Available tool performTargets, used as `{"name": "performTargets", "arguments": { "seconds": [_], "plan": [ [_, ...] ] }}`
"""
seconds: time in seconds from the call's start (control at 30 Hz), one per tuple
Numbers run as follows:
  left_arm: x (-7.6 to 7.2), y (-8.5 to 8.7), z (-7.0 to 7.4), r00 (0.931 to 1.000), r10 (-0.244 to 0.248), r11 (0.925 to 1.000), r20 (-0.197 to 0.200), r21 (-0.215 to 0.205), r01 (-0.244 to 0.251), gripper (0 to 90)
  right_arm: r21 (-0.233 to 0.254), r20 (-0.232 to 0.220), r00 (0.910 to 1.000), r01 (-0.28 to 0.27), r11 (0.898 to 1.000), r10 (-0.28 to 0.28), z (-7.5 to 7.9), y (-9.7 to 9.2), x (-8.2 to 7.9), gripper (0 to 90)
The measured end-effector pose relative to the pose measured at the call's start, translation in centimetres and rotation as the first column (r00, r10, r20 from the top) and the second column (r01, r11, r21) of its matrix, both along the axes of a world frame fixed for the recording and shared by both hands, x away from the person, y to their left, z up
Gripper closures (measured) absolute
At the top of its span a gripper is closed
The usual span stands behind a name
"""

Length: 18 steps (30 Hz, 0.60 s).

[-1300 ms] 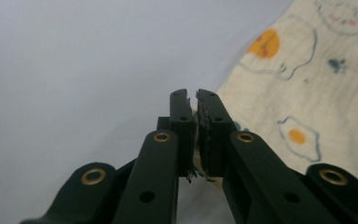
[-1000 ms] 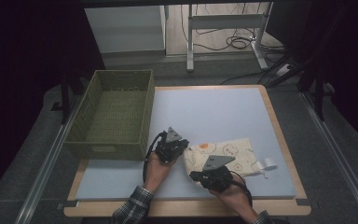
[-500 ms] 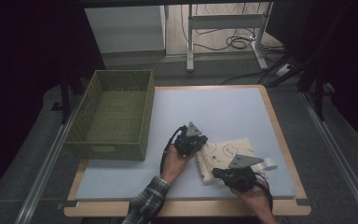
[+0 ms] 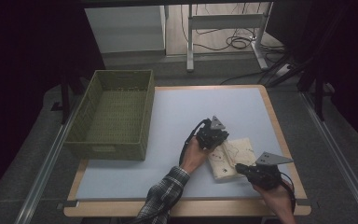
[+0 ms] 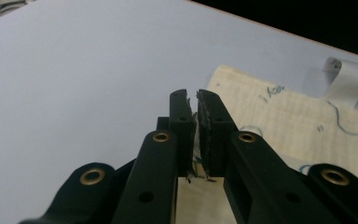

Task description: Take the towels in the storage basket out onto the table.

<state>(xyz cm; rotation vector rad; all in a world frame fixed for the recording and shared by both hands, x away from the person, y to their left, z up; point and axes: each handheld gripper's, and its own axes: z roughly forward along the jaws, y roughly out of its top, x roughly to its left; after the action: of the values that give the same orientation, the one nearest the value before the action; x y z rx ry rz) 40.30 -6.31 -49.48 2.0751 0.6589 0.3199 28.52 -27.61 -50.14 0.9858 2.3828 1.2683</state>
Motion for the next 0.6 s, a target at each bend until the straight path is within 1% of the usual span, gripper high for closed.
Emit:
{"name": "performTargets", "arguments": {
  "seconds": [0.07, 0.17, 0.23, 0.3, 0.37, 0.43, 0.5, 0.53, 0.57, 0.6],
  "plan": [
    [0.3, -0.7, 0.1, 1.0000, -0.007, 1.0000, -0.001, -0.002, 0.007, 84.7, 0.001, -0.001, 0.9999, 0.016, 1.000, -0.016, 0.1, -0.8, 0.1, 85.5],
    [0.6, -1.7, 0.1, 0.9999, -0.014, 0.9999, -0.005, -0.004, 0.014, 84.6, -0.004, -0.002, 0.9994, 0.034, 0.999, -0.034, 0.1, -1.5, 0.2, 85.4],
    [0.8, -2.4, 0.0, 0.9998, -0.018, 0.9998, -0.008, 0.003, 0.018, 84.6, -0.013, 0.001, 0.9989, 0.047, 0.999, -0.047, 0.1, -2.0, 0.2, 85.4],
    [1.0, -3.0, -0.1, 0.9996, -0.024, 0.9997, -0.012, -0.002, 0.024, 84.4, -0.013, -0.001, 0.9983, 0.059, 0.998, -0.059, 0.1, -2.4, 0.3, 85.4],
    [1.1, -3.8, -0.1, 0.9997, -0.026, 0.9997, -0.005, 0.002, 0.026, 84.2, -0.019, 0.004, 0.9979, 0.065, 0.998, -0.065, 0.1, -2.8, 0.2, 85.4],
    [1.2, -4.5, -0.3, 0.9995, -0.031, 0.9994, -0.005, 0.016, 0.031, 84.1, -0.018, 0.002, 0.9974, 0.072, 0.997, -0.072, 0.0, -3.1, 0.2, 85.3],
    [1.3, -5.1, -0.5, 0.9996, -0.030, 0.9992, -0.002, 0.028, 0.030, 84.1, -0.030, -0.001, 0.9965, 0.083, 0.996, -0.083, -0.2, -3.3, 0.3, 85.2],
    [1.5, -5.2, -0.6, 0.9994, -0.033, 0.9983, -0.002, 0.048, 0.034, 84.1, -0.035, -0.003, 0.9961, 0.087, 0.996, -0.088, -0.3, -3.5, 0.3, 85.2],
    [1.6, -5.6, -0.9, 0.9995, -0.031, 0.9984, -0.010, 0.046, 0.031, 84.0, -0.034, -0.008, 0.9957, 0.092, 0.995, -0.092, -0.4, -3.6, 0.4, 85.1],
    [1.6, -5.6, -0.9, 0.9995, -0.031, 0.9984, -0.010, 0.046, 0.031, 83.5, -0.034, -0.008, 0.9957, 0.092, 0.995, -0.092, -0.4, -3.6, 0.4, 85.1]
  ]
}}
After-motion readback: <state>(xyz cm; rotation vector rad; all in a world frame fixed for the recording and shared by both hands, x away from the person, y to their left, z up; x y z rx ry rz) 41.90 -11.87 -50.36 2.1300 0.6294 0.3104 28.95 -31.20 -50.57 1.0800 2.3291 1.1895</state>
